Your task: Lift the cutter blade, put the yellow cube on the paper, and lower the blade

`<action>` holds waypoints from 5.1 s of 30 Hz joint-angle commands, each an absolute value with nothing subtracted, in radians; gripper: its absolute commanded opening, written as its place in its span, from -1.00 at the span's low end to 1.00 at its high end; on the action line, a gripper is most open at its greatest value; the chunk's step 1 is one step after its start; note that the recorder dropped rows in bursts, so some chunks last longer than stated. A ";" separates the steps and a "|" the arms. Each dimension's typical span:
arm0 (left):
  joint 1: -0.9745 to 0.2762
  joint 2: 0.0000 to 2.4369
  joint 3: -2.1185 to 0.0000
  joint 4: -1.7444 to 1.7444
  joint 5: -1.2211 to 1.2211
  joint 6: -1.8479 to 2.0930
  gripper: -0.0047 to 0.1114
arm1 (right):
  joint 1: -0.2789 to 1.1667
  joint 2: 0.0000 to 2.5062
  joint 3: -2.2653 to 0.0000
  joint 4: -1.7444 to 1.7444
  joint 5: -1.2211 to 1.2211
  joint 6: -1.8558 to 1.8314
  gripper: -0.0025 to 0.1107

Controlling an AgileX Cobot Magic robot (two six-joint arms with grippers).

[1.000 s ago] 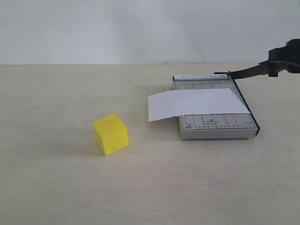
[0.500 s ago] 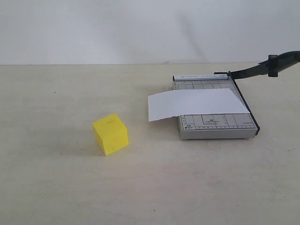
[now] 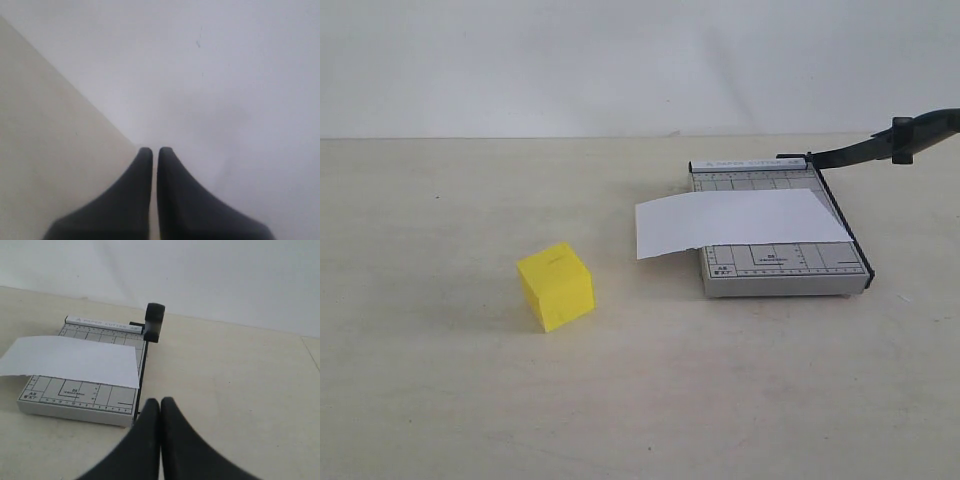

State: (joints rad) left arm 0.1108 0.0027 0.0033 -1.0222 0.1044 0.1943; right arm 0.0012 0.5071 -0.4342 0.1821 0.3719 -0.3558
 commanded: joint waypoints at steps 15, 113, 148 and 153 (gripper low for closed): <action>0.077 1.043 -0.572 -1.640 0.779 1.536 -0.84 | -0.002 0.500 -0.428 0.177 0.366 -0.347 -0.96; -0.705 2.093 -1.613 -1.744 0.005 1.511 -0.84 | -0.002 0.500 -0.428 0.176 0.542 -0.320 -0.96; -0.680 0.841 -0.332 -1.323 -0.525 0.876 -0.84 | -0.002 0.500 -0.428 0.176 0.550 -0.320 -0.96; -0.680 0.848 -0.336 -1.208 -0.365 0.824 -0.84 | -0.002 0.500 -0.428 0.176 0.552 -0.315 -0.96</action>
State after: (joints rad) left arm -0.6806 0.8425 -0.3355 -1.2294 -0.4040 0.8961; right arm 0.0012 0.5031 -0.4301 0.1808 0.5541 -0.3217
